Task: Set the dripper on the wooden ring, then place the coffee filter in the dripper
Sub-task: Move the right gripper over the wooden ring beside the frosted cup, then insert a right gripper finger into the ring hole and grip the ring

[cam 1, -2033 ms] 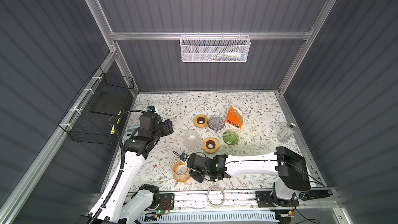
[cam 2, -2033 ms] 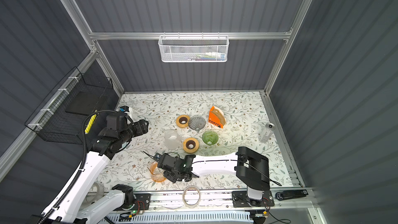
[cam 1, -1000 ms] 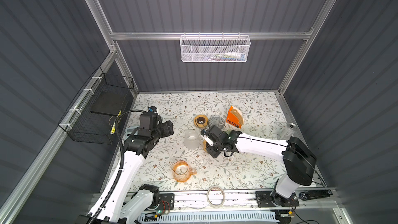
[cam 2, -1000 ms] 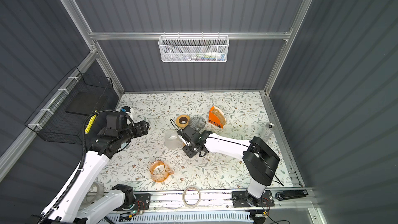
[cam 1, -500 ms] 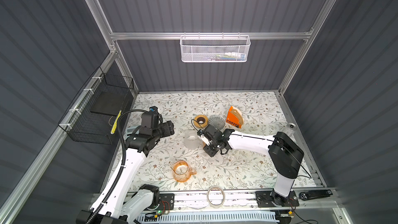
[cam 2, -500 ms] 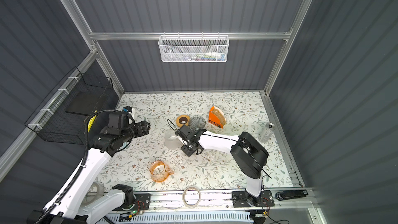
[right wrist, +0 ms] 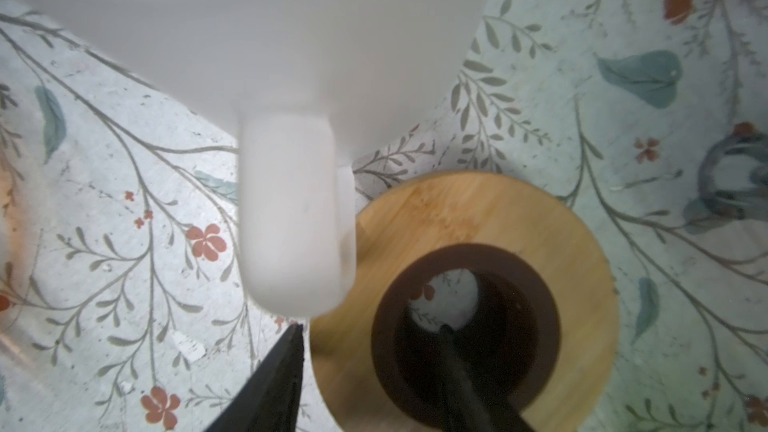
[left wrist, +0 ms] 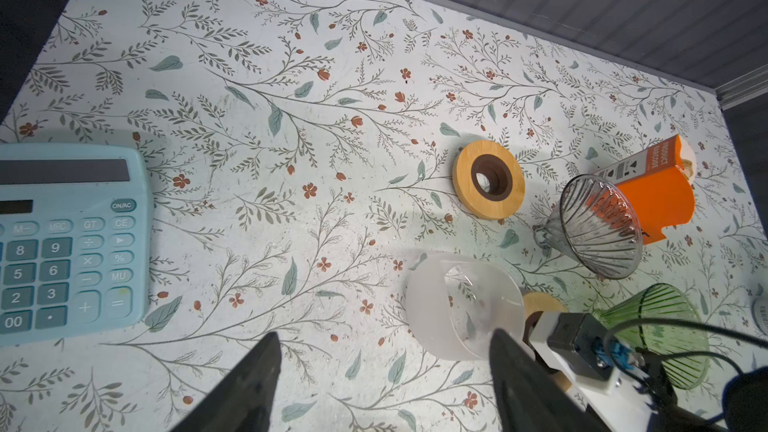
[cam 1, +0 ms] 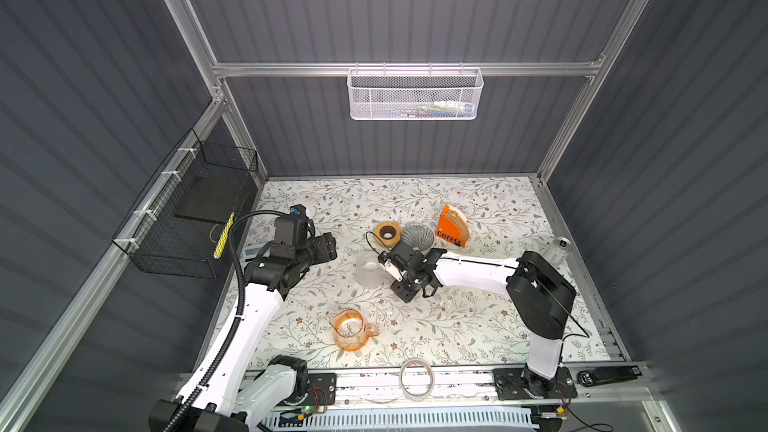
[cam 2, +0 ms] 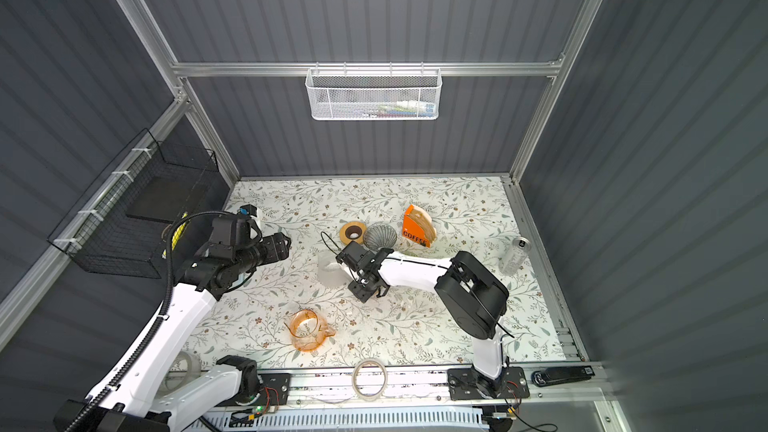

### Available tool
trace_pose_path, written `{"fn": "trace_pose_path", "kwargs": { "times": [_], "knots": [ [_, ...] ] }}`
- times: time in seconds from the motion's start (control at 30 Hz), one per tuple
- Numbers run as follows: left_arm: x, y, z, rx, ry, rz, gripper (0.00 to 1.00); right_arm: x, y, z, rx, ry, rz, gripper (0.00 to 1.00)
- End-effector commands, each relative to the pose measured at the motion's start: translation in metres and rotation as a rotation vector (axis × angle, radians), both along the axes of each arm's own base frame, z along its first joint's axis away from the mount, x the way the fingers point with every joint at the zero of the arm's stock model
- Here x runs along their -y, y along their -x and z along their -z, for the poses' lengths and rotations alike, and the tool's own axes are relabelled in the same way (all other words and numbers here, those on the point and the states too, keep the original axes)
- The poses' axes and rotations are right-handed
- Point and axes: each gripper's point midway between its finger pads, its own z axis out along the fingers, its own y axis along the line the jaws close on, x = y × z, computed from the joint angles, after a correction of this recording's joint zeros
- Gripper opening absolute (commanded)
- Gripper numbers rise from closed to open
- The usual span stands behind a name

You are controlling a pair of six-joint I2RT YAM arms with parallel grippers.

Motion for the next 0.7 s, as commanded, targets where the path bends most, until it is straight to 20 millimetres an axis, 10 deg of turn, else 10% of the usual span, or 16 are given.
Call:
{"fn": "trace_pose_path", "kwargs": {
  "times": [0.0,0.67],
  "knots": [
    [0.004,-0.004,-0.005,0.02,-0.003,0.024,0.79,-0.003,-0.004,0.002,-0.001,0.002,-0.003,0.52],
    [0.003,-0.002,-0.008,0.026,0.003,0.017,0.79,0.004,-0.001,0.009,0.017,0.061,0.003,0.39]
  ]
}}
